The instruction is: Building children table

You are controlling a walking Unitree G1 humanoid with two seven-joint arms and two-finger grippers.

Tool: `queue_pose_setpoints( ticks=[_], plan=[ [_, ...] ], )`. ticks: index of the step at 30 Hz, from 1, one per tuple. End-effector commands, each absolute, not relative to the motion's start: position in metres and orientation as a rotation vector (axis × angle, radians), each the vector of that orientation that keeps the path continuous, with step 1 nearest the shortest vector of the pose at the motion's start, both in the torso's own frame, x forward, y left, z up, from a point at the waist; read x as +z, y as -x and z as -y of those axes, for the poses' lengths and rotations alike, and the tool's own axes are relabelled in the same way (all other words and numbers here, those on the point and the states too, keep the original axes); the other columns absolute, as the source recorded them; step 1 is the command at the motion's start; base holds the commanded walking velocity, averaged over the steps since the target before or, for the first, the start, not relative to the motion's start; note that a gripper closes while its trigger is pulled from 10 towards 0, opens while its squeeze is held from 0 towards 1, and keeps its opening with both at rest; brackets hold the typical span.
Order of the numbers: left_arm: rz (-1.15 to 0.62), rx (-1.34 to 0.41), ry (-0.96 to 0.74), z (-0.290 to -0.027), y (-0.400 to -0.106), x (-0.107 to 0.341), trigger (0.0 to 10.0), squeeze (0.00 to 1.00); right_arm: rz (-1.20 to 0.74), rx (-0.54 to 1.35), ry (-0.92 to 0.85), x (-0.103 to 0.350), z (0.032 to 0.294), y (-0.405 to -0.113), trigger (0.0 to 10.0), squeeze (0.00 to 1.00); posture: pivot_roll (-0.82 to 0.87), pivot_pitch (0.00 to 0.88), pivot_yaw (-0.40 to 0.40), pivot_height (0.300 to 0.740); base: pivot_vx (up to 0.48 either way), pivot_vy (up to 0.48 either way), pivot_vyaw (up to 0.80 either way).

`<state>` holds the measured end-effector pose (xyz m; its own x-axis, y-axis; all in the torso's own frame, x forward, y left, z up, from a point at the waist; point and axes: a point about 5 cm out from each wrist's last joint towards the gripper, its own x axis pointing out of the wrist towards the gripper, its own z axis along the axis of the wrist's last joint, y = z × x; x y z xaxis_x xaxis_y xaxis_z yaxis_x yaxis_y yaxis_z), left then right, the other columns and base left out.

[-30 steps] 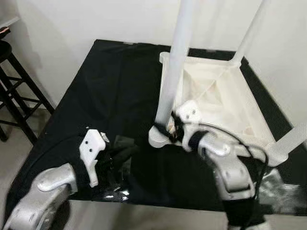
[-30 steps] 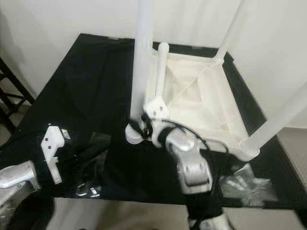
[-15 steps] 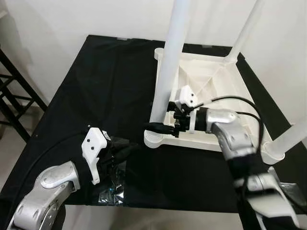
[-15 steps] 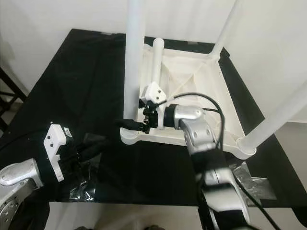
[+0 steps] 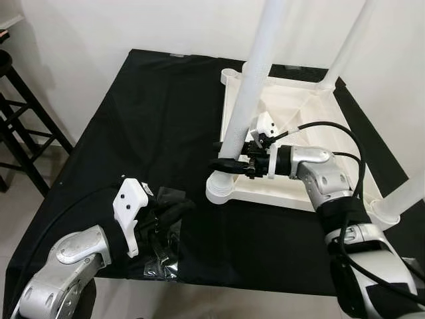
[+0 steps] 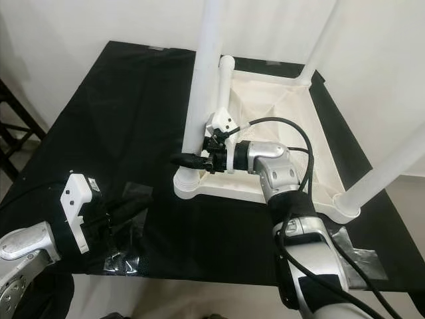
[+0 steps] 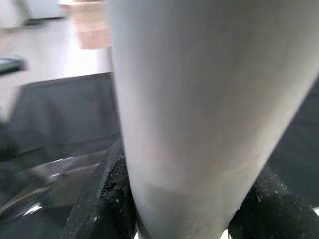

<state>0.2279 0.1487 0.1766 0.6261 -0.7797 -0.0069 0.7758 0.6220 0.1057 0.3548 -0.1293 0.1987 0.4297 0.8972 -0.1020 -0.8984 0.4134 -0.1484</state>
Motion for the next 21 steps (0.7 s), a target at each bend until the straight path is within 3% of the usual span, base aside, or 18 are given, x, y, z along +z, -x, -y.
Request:
queue_pose_setpoints(
  ticks=[1, 3, 4, 5, 6, 15, 16, 17, 18, 19, 20, 21],
  plan=[
    [0.051, -0.909, -0.093, -0.147, -0.226, 0.177, 10.0, 0.0, -0.057, 0.745, 0.201, 0.183, 0.144, -0.357, 0.0, 0.0, 0.0, 0.113, -0.141, 0.74, 0.0, 0.0, 0.0],
    [0.052, -0.904, -0.096, -0.148, -0.227, 0.178, 10.0, 0.0, -0.082, 0.244, 0.067, 0.169, 0.148, -0.34, 0.0, 0.0, -0.01, 0.121, -0.134, 0.74, 0.0, 0.0, 0.0],
    [0.052, -0.904, -0.096, -0.148, -0.227, 0.178, 10.0, 0.0, -0.082, 0.244, 0.067, 0.169, 0.148, -0.34, 0.0, 0.0, -0.01, 0.121, -0.134, 0.74, 0.0, 0.0, 0.0],
    [0.053, -0.903, -0.096, -0.149, -0.228, 0.178, 10.0, 0.0, -0.122, 0.289, 0.063, 0.156, 0.132, -0.317, 0.0, 0.0, -0.01, 0.123, -0.131, 0.74, 0.0, 0.0, 0.0],
    [0.052, -0.902, -0.097, -0.149, -0.229, 0.178, 10.0, 0.0, -0.109, 0.385, 0.18, 0.152, 0.114, -0.303, 0.0, 0.0, -0.02, 0.122, -0.113, 0.74, 0.0, 0.0, 0.0],
    [0.042, -0.913, -0.099, -0.15, -0.232, 0.177, 10.0, 0.0, -0.101, 0.489, 0.147, 0.148, 0.106, -0.311, 0.0, 0.0, -0.02, 0.109, -0.117, 0.74, 0.0, 0.0, 0.0],
    [0.047, -0.903, -0.102, -0.15, -0.232, 0.177, 10.0, 0.0, -0.109, 0.47, 0.149, 0.149, 0.107, -0.309, 4.4, 0.0, -0.02, 0.11, -0.114, 0.74, 0.0, 0.0, 0.0],
    [0.047, -0.903, -0.102, -0.15, -0.232, 0.177, 10.0, 0.0, -0.109, 0.47, 0.149, 0.149, 0.107, -0.309, 4.4, 0.0, -0.02, 0.11, -0.114, 0.74, 0.0, 0.0, 0.0],
    [0.054, -0.891, -0.105, -0.151, -0.233, 0.177, 10.0, 0.0, -0.129, 0.495, 0.124, 0.151, 0.106, -0.307, 10.0, 0.03, -0.02, 0.11, -0.114, 0.74, 0.0, 0.0, 0.0],
    [0.054, -0.891, -0.105, -0.151, -0.233, 0.177, 10.0, 0.0, -0.129, 0.495, 0.124, 0.151, 0.106, -0.307, 10.0, 0.03, -0.02, 0.11, -0.114, 0.74, 0.0, 0.0, 0.0],
    [0.053, -0.892, -0.104, -0.15, -0.233, 0.177, 10.0, 0.0, -0.133, 0.563, 0.1, 0.156, 0.101, -0.305, 10.0, 1.0, -0.01, 0.11, -0.112, 0.74, 0.0, 0.0, 0.0],
    [0.051, -0.895, -0.103, -0.15, -0.233, 0.177, 10.0, 0.0, -0.121, 0.647, 0.085, 0.163, 0.096, -0.304, 10.0, 1.0, -0.01, 0.11, -0.107, 0.74, 0.0, 0.0, 0.0]
  ],
)
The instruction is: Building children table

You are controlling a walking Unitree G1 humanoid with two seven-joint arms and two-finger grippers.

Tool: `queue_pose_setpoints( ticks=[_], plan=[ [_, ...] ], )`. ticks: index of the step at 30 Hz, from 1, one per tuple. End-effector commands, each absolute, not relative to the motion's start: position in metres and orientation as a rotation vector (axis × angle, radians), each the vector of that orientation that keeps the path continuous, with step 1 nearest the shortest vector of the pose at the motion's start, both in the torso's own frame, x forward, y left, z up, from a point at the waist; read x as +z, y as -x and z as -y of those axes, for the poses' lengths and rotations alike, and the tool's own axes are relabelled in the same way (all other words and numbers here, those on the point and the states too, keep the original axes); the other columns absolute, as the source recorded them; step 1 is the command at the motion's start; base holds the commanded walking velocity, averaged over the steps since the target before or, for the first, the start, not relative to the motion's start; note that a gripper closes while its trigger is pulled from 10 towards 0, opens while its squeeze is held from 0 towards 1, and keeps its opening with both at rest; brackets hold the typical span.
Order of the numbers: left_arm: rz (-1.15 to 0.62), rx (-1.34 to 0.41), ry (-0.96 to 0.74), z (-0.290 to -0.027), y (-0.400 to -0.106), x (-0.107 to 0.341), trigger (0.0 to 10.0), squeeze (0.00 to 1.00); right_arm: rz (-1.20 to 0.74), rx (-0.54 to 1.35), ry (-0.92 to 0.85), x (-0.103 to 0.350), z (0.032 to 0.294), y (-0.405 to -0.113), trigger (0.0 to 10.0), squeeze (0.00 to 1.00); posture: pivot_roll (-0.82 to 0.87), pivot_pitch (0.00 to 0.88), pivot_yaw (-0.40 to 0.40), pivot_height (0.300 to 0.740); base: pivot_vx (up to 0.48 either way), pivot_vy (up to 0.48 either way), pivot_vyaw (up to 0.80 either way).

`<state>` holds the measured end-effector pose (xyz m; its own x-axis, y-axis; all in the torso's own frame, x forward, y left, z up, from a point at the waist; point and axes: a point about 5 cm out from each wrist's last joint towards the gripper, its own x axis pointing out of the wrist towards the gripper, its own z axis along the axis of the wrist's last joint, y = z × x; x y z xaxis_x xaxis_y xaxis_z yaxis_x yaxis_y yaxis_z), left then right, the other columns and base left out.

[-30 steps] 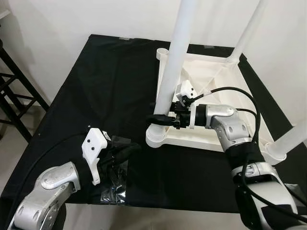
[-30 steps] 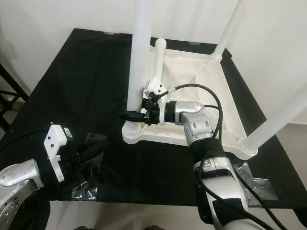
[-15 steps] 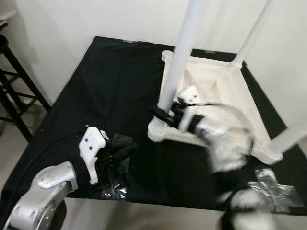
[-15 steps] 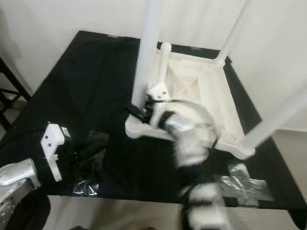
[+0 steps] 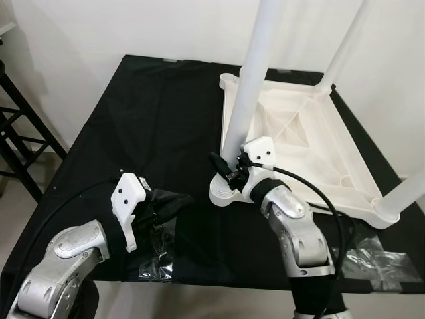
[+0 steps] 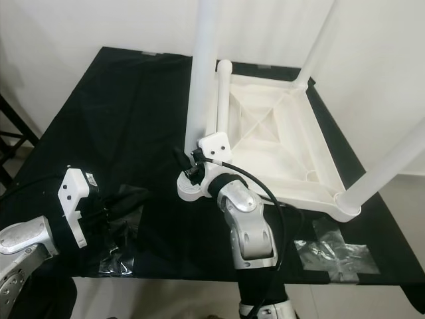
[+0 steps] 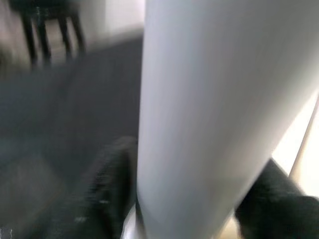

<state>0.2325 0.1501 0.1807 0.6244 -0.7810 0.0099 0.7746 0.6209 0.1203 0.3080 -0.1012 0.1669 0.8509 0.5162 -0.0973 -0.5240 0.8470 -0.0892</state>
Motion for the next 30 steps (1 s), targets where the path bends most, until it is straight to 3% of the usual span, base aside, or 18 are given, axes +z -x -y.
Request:
queue_pose_setpoints(
  ticks=[1, 2, 3, 4, 6, 7, 16, 17, 18, 19, 20, 21, 30],
  plan=[
    [0.05, -0.898, -0.101, -0.15, -0.233, 0.177, 10.0, 0.0, -0.098, 0.744, 0.086, 0.17, 0.091, -0.304, 10.0, 1.0, -0.01, 0.11, -0.107, 0.74, 0.0, 0.0, 0.0],
    [0.05, -0.898, -0.101, -0.15, -0.233, 0.177, 10.0, 0.0, -0.098, 0.744, 0.086, 0.17, 0.091, -0.304, 10.0, 1.0, -0.01, 0.11, -0.107, 0.74, 0.0, 0.0, 0.0],
    [0.049, -0.901, -0.1, -0.15, -0.233, 0.177, 10.0, 0.0, -0.051, 0.871, 0.109, 0.18, 0.089, -0.302, 10.0, 1.0, -0.01, 0.107, -0.101, 0.74, 0.0, 0.0, 0.0],
    [0.048, -0.904, -0.099, -0.15, -0.233, 0.177, 10.0, 0.0, -0.007, 0.993, 0.141, 0.189, 0.091, -0.302, 10.0, 0.79, 0.0, 0.103, -0.1, 0.74, 0.0, 0.0, 0.0],
    [0.047, -0.906, -0.099, -0.15, -0.233, 0.177, 10.0, 0.0, 0.02, 1.069, 0.167, 0.195, 0.094, -0.302, 10.0, 0.79, 0.01, 0.102, -0.102, 0.74, 0.0, 0.0, 0.0],
    [0.047, -0.908, -0.099, -0.149, -0.233, 0.177, 10.0, 0.0, 0.028, 1.148, 0.189, 0.199, 0.099, -0.305, 10.0, 0.0, 0.02, 0.101, -0.105, 0.74, 0.0, 0.0, 0.0],
    [0.05, -0.906, -0.099, -0.149, -0.232, 0.177, 10.0, 0.0, -0.048, 1.38, 0.181, 0.211, 0.122, -0.331, 10.0, 0.0, 0.04, 0.108, -0.116, 0.74, 0.0, 0.0, 0.0],
    [0.05, -0.905, -0.098, -0.149, -0.232, 0.178, 10.0, 0.0, -0.064, 1.398, 0.174, 0.213, 0.124, -0.337, 8.2, 0.0, 0.05, 0.111, -0.117, 0.74, 0.0, 0.0, 0.0],
    [0.05, -0.905, -0.098, -0.149, -0.232, 0.178, 10.0, 0.0, -0.064, 1.398, 0.174, 0.213, 0.124, -0.337, 8.2, 0.0, 0.05, 0.111, -0.117, 0.74, 0.0, 0.0, 0.0],
    [0.05, -0.905, -0.097, -0.149, -0.231, 0.178, 10.0, 0.0, -0.074, 1.402, 0.164, 0.214, 0.125, -0.341, 3.1, 0.0, 0.05, 0.112, -0.117, 0.74, 0.0, 0.0, 0.0],
    [0.05, -0.905, -0.097, -0.149, -0.231, 0.178, 10.0, 0.0, -0.074, 1.402, 0.164, 0.214, 0.125, -0.341, 3.1, 0.0, 0.05, 0.112, -0.117, 0.74, 0.0, 0.0, 0.0],
    [0.049, -0.906, -0.096, -0.149, -0.231, 0.178, 10.0, 0.0, -0.083, 1.416, 0.142, 0.215, 0.127, -0.346, 0.0, 0.0, 0.05, 0.116, -0.118, 0.74, 0.0, 0.0, 0.0],
    [0.05, -0.913, -0.087, -0.148, -0.228, 0.179, 10.0, 0.0, -0.122, 1.455, 0.133, 0.211, 0.137, -0.35, 0.0, 0.0, 0.05, 0.128, -0.125, 0.74, 0.0, 0.0, 0.0]
  ],
)
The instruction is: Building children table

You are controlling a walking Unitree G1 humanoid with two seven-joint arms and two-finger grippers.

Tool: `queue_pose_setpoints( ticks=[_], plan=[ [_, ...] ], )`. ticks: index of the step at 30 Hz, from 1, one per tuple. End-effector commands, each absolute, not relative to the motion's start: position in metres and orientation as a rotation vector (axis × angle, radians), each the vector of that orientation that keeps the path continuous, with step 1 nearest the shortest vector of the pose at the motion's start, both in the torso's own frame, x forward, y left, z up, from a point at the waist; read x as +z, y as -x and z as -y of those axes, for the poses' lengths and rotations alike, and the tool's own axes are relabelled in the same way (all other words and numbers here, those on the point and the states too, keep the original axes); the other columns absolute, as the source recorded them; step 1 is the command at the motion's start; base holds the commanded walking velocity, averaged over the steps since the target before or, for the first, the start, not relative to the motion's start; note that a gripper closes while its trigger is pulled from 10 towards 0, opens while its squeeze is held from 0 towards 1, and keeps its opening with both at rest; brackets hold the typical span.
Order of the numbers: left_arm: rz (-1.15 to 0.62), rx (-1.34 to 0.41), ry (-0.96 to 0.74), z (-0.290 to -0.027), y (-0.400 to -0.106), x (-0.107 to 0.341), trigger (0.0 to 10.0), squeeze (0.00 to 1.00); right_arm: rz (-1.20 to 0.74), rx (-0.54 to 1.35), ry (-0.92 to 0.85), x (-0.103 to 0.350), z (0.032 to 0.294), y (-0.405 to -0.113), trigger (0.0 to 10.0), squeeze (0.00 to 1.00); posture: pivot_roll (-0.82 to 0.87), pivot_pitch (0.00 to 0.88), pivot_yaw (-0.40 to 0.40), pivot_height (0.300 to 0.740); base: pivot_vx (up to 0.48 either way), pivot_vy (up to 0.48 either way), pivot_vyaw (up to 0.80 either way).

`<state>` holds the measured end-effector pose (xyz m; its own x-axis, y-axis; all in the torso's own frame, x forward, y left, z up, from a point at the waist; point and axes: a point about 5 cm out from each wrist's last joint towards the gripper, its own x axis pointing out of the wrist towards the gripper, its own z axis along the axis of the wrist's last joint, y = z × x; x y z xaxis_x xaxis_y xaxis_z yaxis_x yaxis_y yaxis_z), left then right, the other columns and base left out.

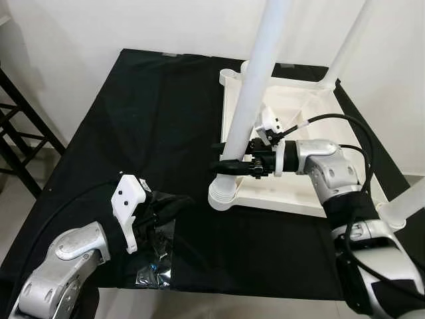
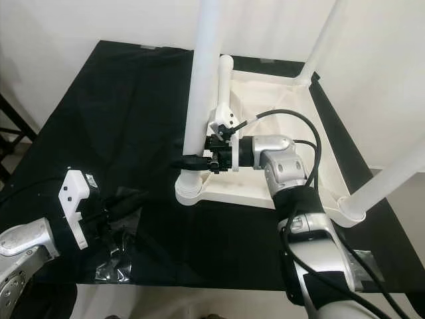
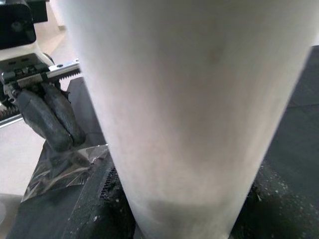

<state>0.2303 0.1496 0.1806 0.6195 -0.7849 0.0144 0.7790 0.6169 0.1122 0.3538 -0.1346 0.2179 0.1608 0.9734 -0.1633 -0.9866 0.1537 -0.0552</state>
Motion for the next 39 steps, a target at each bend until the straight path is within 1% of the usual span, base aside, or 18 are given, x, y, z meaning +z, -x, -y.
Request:
queue_pose_setpoints(
  ticks=[1, 5, 7, 10, 12, 16, 22, 23, 24, 25, 28, 31, 32, 33, 35, 36, 38, 39],
  plan=[
    [0.05, -0.913, -0.087, -0.148, -0.228, 0.179, 10.0, 0.0, -0.122, 1.455, 0.133, 0.211, 0.137, -0.35, 0.0, 0.0, 0.05, 0.128, -0.125, 0.74, 0.0, 0.0, 0.0],
    [0.053, -0.913, -0.085, -0.148, -0.228, 0.179, 10.0, 0.0, -0.09, 1.37, 0.167, 0.202, 0.14, -0.342, 0.0, 0.0, 0.03, 0.129, -0.129, 0.74, 0.0, 0.0, 0.0],
    [0.054, -0.913, -0.088, -0.149, -0.229, 0.179, 10.0, 0.0, -0.093, 1.135, 0.17, 0.182, 0.124, -0.325, 0.0, 0.0, 0.03, 0.126, -0.142, 0.74, 0.0, 0.0, 0.0],
    [0.054, -0.912, -0.089, -0.15, -0.229, 0.179, 10.0, 0.0, -0.087, 0.984, 0.162, 0.176, 0.116, -0.322, 0.0, 0.0, 0.03, 0.128, -0.14, 0.74, 0.0, 0.0, 0.0],
    [0.053, -0.909, -0.091, -0.151, -0.23, 0.179, 10.0, 0.0, -0.153, 0.52, 0.015, 0.154, 0.107, -0.304, 0.0, 0.0, 0.01, 0.129, -0.125, 0.74, 0.0, 0.0, 0.0],
    [0.05, -0.911, -0.091, -0.151, -0.233, 0.177, 10.0, 0.0, -0.099, 0.501, 0.135, 0.159, 0.106, -0.296, 0.0, 0.0, -0.01, 0.097, -0.11, 0.74, 0.0, 0.0, 0.0],
    [0.05, -0.915, -0.089, -0.15, -0.233, 0.176, 10.0, 0.0, -0.15, 0.491, 0.145, 0.152, 0.109, -0.3, 0.0, 0.0, 0.01, 0.094, -0.124, 0.74, 0.0, 0.0, 0.0],
    [0.053, -0.908, -0.09, -0.15, -0.233, 0.175, 10.0, 0.0, -0.159, 0.481, 0.143, 0.153, 0.11, -0.299, 2.9, 0.0, 0.01, 0.094, -0.124, 0.74, 0.0, 0.0, 0.0],
    [0.055, -0.905, -0.091, -0.15, -0.233, 0.175, 10.0, 0.0, -0.151, 0.52, 0.142, 0.155, 0.109, -0.299, 10.0, 0.52, 0.01, 0.091, -0.121, 0.74, 0.0, 0.0, 0.0],
    [0.055, -0.904, -0.091, -0.15, -0.233, 0.175, 10.0, 0.0, -0.149, 0.549, 0.127, 0.158, 0.11, -0.301, 10.0, 1.0, 0.01, 0.09, -0.121, 0.74, 0.0, 0.0, 0.0],
    [0.053, -0.909, -0.091, -0.15, -0.233, 0.175, 10.0, 0.0, -0.141, 0.58, 0.089, 0.162, 0.109, -0.302, 10.0, 1.0, 0.01, 0.089, -0.12, 0.74, 0.0, 0.0, 0.0],
    [0.046, -0.922, -0.088, -0.149, -0.232, 0.175, 10.0, 0.0, 0.001, 0.87, 0.028, 0.193, 0.103, -0.305, 10.0, 1.0, 0.01, 0.087, -0.112, 0.74, 0.0, 0.0, 0.0],
    [0.046, -0.922, -0.088, -0.149, -0.232, 0.175, 10.0, 0.0, 0.001, 0.87, 0.028, 0.193, 0.103, -0.305, 10.0, 1.0, 0.01, 0.087, -0.112, 0.74, 0.0, 0.0, 0.0],
    [0.046, -0.924, -0.088, -0.149, -0.232, 0.174, 10.0, 0.0, 0.043, 0.96, 0.05, 0.201, 0.105, -0.307, 10.0, 0.34, 0.02, 0.086, -0.112, 0.74, 0.0, 0.0, 0.0],
    [0.046, -0.924, -0.088, -0.149, -0.232, 0.174, 10.0, 0.0, 0.043, 0.96, 0.05, 0.201, 0.105, -0.307, 10.0, 0.34, 0.02, 0.086, -0.112, 0.74, 0.0, 0.0, 0.0],
    [0.045, -0.925, -0.088, -0.149, -0.232, 0.174, 10.0, 0.0, 0.061, 1.043, 0.079, 0.205, 0.109, -0.31, 10.0, 0.0, 0.03, 0.085, -0.111, 0.74, 0.0, 0.0, 0.0],
    [0.045, -0.925, -0.088, -0.149, -0.232, 0.174, 10.0, 0.0, 0.061, 1.043, 0.079, 0.205, 0.109, -0.31, 10.0, 0.0, 0.03, 0.085, -0.111, 0.74, 0.0, 0.0, 0.0],
    [0.046, -0.925, -0.088, -0.149, -0.231, 0.175, 10.0, 0.0, 0.056, 1.142, 0.115, 0.206, 0.111, -0.315, 10.0, 0.0, 0.03, 0.087, -0.111, 0.74, 0.0, 0.0, 0.0]
  ],
)
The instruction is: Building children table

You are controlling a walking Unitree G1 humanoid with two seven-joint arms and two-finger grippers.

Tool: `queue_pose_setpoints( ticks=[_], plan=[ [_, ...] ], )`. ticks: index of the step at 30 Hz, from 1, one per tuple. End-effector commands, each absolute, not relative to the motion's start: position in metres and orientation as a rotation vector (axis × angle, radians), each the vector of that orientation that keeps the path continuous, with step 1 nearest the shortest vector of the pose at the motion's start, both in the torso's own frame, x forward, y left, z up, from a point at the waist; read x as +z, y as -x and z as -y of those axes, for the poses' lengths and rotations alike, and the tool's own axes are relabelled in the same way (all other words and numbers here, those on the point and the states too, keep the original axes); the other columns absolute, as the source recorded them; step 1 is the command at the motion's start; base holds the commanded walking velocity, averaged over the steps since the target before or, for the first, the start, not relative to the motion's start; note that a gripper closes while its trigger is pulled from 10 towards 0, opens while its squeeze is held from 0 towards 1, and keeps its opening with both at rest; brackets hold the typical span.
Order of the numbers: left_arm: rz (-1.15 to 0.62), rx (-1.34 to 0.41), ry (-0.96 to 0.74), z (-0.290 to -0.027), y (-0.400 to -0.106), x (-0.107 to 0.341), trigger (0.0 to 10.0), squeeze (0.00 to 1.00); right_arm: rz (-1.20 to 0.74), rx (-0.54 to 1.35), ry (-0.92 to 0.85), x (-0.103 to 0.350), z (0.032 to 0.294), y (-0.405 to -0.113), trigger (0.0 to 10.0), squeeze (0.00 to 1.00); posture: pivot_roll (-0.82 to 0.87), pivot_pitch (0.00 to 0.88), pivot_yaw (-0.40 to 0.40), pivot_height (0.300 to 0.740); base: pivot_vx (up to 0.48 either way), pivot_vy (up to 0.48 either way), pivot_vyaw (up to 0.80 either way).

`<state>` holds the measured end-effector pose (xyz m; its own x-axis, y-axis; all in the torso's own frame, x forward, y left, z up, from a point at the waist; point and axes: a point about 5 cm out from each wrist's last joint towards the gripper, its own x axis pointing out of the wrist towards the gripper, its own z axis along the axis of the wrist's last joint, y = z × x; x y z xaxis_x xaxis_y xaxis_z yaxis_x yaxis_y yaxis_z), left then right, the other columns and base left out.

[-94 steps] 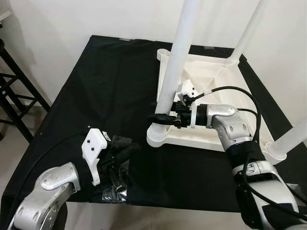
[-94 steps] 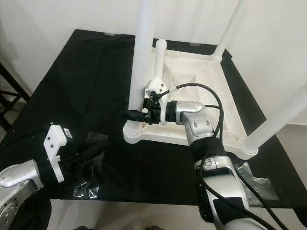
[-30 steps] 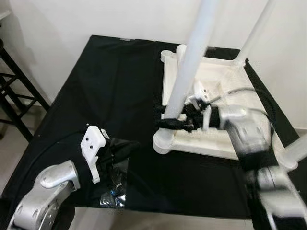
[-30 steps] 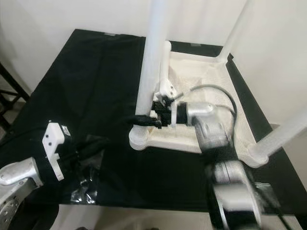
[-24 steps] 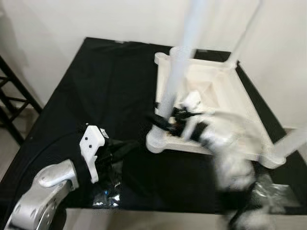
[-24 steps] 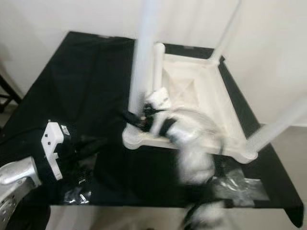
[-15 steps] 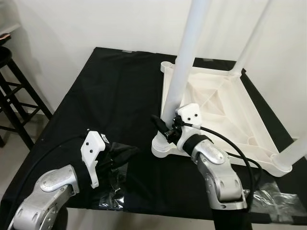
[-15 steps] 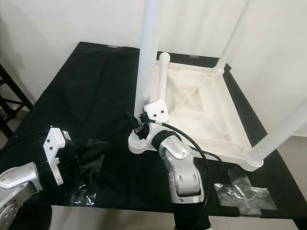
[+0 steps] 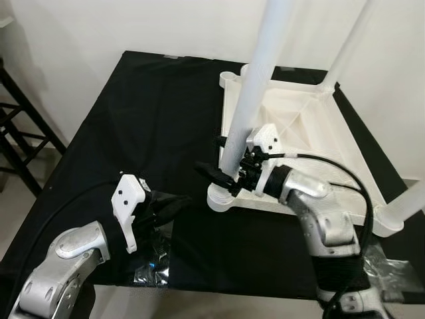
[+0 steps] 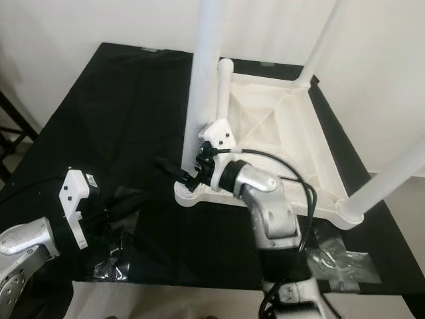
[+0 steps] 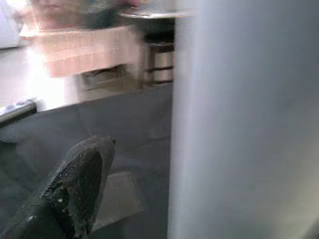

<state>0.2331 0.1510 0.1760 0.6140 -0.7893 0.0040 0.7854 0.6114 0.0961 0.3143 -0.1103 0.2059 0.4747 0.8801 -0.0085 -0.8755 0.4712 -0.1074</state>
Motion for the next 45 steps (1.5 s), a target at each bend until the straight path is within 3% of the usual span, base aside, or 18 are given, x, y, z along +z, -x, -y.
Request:
queue_pose_setpoints(
  ticks=[1, 4, 5, 7, 8, 9, 10, 15, 24, 27, 28, 29, 30, 32, 36, 42, 43, 45],
  plan=[
    [0.046, -0.926, -0.088, -0.148, -0.231, 0.175, 10.0, 0.0, 0.032, 1.255, 0.148, 0.205, 0.114, -0.319, 10.0, 0.0, 0.04, 0.098, -0.115, 0.74, 0.0, 0.0, 0.0],
    [0.047, -0.926, -0.088, -0.148, -0.23, 0.176, 10.0, 0.0, 0.011, 1.323, 0.166, 0.203, 0.115, -0.321, 10.0, 0.0, 0.04, 0.098, -0.115, 0.74, 0.0, 0.0, 0.0],
    [0.048, -0.925, -0.089, -0.147, -0.23, 0.176, 10.0, 0.0, -0.012, 1.355, 0.168, 0.203, 0.117, -0.326, 9.3, 0.0, 0.05, 0.104, -0.118, 0.74, 0.0, 0.0, 0.0],
    [0.048, -0.925, -0.089, -0.147, -0.23, 0.176, 10.0, 0.0, -0.012, 1.355, 0.168, 0.203, 0.117, -0.326, 9.3, 0.0, 0.05, 0.104, -0.118, 0.74, 0.0, 0.0, 0.0],
    [0.049, -0.925, -0.089, -0.147, -0.228, 0.177, 10.0, 0.0, -0.023, 1.358, 0.168, 0.204, 0.119, -0.333, 2.5, 0.0, 0.06, 0.115, -0.123, 0.74, 0.0, 0.0, 0.0],
    [0.049, -0.925, -0.089, -0.147, -0.228, 0.177, 10.0, 0.0, -0.023, 1.358, 0.168, 0.204, 0.119, -0.333, 2.5, 0.0, 0.06, 0.115, -0.123, 0.74, 0.0, 0.0, 0.0],
    [0.05, -0.927, -0.088, -0.147, -0.227, 0.177, 10.0, 0.0, -0.034, 1.35, 0.161, 0.207, 0.124, -0.34, 0.0, 0.0, 0.06, 0.123, -0.124, 0.74, 0.0, 0.0, 0.0],
    [0.043, -0.937, -0.093, -0.147, -0.224, 0.178, 10.0, 0.0, -0.068, 1.349, 0.155, 0.209, 0.137, -0.349, 0.0, 0.0, 0.07, 0.132, -0.121, 0.74, 0.0, 0.0, 0.0],
    [0.02, -0.915, -0.16, -0.148, -0.223, 0.174, 10.0, 0.0, -0.095, 1.37, 0.183, 0.188, 0.144, -0.341, 0.0, 0.0, 0.07, 0.137, -0.119, 0.74, 0.0, 0.0, 0.0],
    [0.012, -0.902, -0.215, -0.147, -0.221, 0.171, 10.0, 0.0, -0.1, 1.289, 0.197, 0.177, 0.143, -0.329, 0.0, 0.0, 0.05, 0.134, -0.119, 0.74, 0.0, 0.0, 0.0],
    [0.006, -0.904, -0.224, -0.147, -0.22, 0.169, 10.0, 0.0, -0.125, 1.12, 0.213, 0.169, 0.136, -0.324, 0.0, 0.0, 0.05, 0.128, -0.118, 0.74, 0.0, 0.0, 0.0],
    [0.006, -0.904, -0.224, -0.147, -0.22, 0.169, 10.0, 0.0, -0.125, 1.12, 0.213, 0.169, 0.136, -0.324, 0.0, 0.0, 0.05, 0.128, -0.118, 0.74, 0.0, 0.0, 0.0],
    [-0.008, -0.931, -0.236, -0.144, -0.218, 0.165, 10.0, 0.0, -0.147, 0.537, 0.095, 0.156, 0.116, -0.298, 0.0, 0.0, 0.02, 0.134, -0.095, 0.74, 0.0, 0.0, 0.0],
    [-0.012, -0.941, -0.236, -0.143, -0.218, 0.165, 10.0, 0.0, -0.172, 0.484, 0.062, 0.152, 0.109, -0.282, 0.0, 0.0, 0.02, 0.134, -0.095, 0.74, 0.0, 0.0, 0.0],
    [-0.015, -0.955, -0.233, -0.142, -0.217, 0.163, 10.0, 0.0, -0.138, 0.5, 0.123, 0.154, 0.106, -0.277, 0.0, 0.0, -0.01, 0.112, -0.078, 0.74, 0.0, 0.0, 0.0],
    [-0.025, -0.987, -0.254, -0.138, -0.22, 0.16, 10.0, 0.0, -0.11, 0.513, 0.169, 0.153, 0.11, -0.304, 0.0, 0.0, -0.01, 0.094, -0.063, 0.74, 0.0, 0.0, 0.0],
    [-0.023, -0.983, -0.256, -0.138, -0.22, 0.16, 10.0, 0.0, -0.109, 0.529, 0.168, 0.155, 0.109, -0.306, 10.0, 0.0, -0.01, 0.093, -0.059, 0.74, 0.0, 0.0, 0.0],
    [-0.022, -0.978, -0.256, -0.138, -0.22, 0.16, 10.0, 0.0, -0.102, 0.572, 0.154, 0.159, 0.108, -0.307, 10.0, 0.0, -0.01, 0.096, -0.06, 0.74, 0.0, 0.0, 0.0]
  ],
)
